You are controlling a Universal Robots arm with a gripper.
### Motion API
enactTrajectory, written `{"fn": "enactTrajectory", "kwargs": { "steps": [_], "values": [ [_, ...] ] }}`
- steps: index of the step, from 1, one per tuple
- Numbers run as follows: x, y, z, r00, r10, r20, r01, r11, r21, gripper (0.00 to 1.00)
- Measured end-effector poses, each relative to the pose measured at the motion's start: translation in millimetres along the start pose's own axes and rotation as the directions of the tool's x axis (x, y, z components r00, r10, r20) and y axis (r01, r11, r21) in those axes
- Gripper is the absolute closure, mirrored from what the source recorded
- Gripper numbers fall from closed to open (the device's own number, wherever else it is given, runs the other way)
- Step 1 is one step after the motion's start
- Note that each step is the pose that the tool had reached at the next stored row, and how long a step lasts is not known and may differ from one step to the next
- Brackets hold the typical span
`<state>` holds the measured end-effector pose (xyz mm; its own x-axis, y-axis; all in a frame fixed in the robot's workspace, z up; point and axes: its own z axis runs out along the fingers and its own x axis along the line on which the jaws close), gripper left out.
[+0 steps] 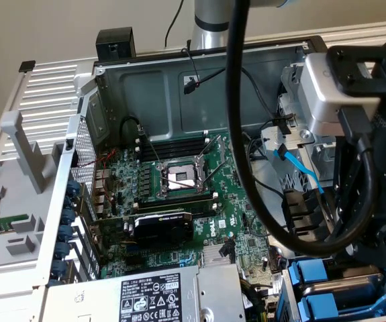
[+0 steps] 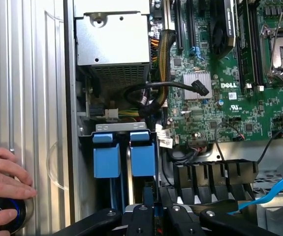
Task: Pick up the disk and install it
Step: 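Insert the second disk wire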
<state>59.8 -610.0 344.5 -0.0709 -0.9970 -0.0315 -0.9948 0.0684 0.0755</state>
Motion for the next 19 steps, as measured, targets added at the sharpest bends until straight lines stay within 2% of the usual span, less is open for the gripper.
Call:
{"fn": "enactTrajectory", "kwargs": {
  "steps": [6, 19],
  "values": [
    [0.0, 0.2, 0.0, 1.0000, 0.000, -0.0012, 0.000, 1.0000, 0.0039, 0.84],
    [0.1, 2.0, 0.2, 1.0000, 0.000, -0.0031, 0.000, 1.0000, 0.0073, 0.84]
  ]
}}
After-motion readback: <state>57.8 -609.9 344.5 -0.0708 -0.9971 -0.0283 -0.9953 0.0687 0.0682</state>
